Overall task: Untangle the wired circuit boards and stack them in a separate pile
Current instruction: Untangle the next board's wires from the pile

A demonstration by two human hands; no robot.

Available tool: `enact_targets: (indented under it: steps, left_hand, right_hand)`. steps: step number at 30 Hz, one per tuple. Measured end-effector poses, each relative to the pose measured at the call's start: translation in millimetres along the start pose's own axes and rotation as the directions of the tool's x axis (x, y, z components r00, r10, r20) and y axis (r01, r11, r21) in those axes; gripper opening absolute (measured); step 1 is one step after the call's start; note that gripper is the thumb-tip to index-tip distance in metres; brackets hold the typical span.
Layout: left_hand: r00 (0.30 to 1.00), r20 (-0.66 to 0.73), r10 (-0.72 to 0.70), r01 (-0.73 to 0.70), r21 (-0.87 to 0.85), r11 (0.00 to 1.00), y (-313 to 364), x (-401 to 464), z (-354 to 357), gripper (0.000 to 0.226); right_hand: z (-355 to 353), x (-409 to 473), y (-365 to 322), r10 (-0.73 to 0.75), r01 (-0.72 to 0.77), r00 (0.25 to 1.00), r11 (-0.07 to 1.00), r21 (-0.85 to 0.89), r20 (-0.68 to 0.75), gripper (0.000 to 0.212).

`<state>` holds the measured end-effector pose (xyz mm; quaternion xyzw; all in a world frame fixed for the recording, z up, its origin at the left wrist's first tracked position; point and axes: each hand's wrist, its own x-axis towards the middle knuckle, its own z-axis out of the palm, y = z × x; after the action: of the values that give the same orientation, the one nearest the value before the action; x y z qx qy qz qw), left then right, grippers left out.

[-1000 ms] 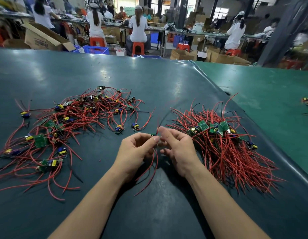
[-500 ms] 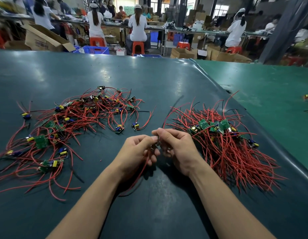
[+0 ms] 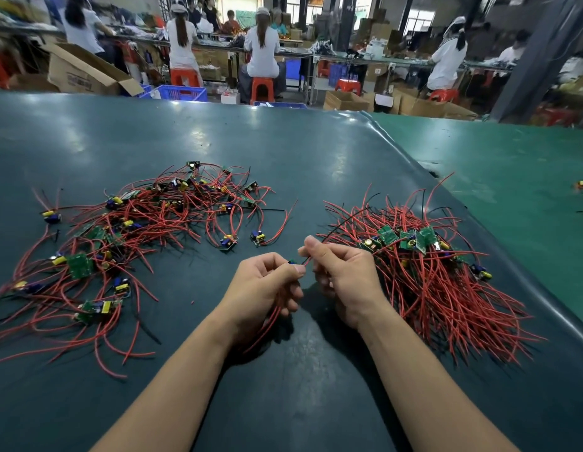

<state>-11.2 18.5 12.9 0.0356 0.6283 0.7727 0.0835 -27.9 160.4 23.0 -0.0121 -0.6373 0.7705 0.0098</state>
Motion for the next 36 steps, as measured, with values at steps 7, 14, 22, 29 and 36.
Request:
enact_targets:
  steps: [7, 14, 22, 29, 36]
  left_hand:
    - [0.992, 0.127, -0.029, 0.04, -0.087, 0.995, 8, -3, -1, 0.035]
    - [0.971, 0.236, -0.035, 0.061, -0.103, 0.993, 6, -3, -5, 0.029]
    - [0.933, 0.359, -0.033, 0.13, -0.247, 0.96, 13, -12, -6, 0.023]
    - [0.969, 0.238, 0.067, 0.084, -0.573, 0.815, 24, -16, -13, 0.035]
    - [0.999, -0.045, 0.018, -0.042, -0.607, 0.794, 19, -8, -10, 0.012]
  right_hand:
    - [-2, 3, -3, -0.109, 0.122, 0.983, 0.989, 0.081, -0.146, 0.028]
    - [-5, 6, -5, -0.078, 0.117, 0.978, 0.974, 0.194, -0.195, 0.031]
    - [-8, 11, -5, -0.037, 0.123, 0.963, 0.942, 0.313, -0.266, 0.031]
    - [-3, 5, -1, -0.088, 0.089, 0.987, 0.996, 0.001, -0.131, 0.012]
    - [17, -15, 2, -0.093, 0.116, 0.973, 0.988, -0.101, 0.21, 0.018]
